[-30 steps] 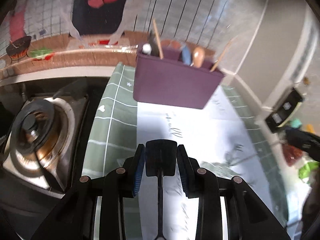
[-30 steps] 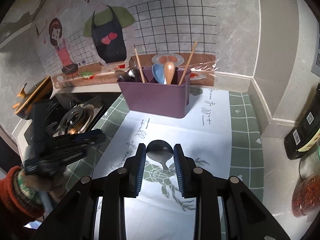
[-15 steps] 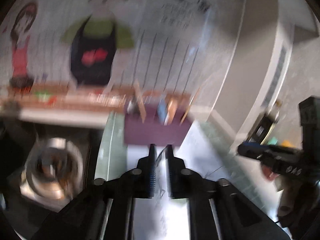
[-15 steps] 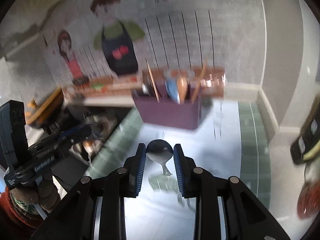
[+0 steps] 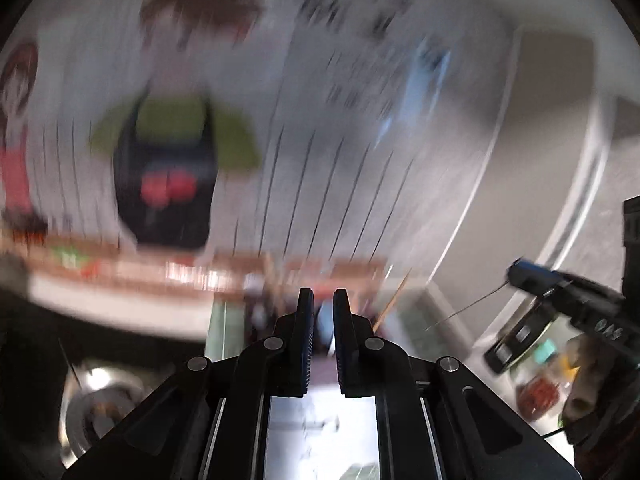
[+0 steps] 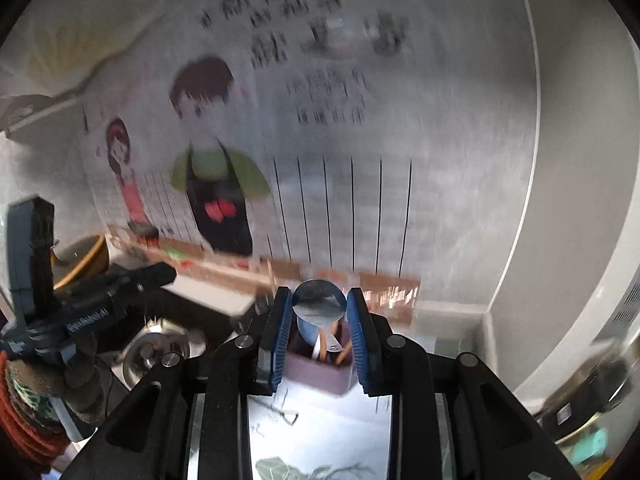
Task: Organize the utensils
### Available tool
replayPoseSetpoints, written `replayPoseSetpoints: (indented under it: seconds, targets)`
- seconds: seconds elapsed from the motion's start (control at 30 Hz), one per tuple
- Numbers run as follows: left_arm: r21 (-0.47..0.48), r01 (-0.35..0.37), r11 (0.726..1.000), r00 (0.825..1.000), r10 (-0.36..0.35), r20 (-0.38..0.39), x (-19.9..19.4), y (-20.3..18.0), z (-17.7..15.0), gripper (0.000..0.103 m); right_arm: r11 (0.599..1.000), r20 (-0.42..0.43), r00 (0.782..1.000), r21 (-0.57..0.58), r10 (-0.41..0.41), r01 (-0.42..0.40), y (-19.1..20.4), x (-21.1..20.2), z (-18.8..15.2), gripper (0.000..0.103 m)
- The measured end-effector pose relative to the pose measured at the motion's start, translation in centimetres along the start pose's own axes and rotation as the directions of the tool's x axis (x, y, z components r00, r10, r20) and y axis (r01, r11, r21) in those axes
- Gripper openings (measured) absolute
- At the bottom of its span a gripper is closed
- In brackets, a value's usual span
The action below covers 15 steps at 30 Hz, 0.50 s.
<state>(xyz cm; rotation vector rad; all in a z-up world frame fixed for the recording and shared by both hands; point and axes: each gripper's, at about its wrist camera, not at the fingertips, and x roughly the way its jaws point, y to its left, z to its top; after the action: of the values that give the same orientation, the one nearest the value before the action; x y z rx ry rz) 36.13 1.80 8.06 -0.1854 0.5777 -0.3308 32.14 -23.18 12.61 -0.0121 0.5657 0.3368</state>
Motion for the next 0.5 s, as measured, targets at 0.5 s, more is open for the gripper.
replayPoseSetpoints:
  seconds: [0.5]
  targets:
    - [-0.255,0.005,0.967,0.881,-0.125,-0.456,17.3,2.1,-11.6,0.036,0.994,-0.214,0.976,0.104,0.042,-0.020,-3.8,6.4,-9.5,0.026]
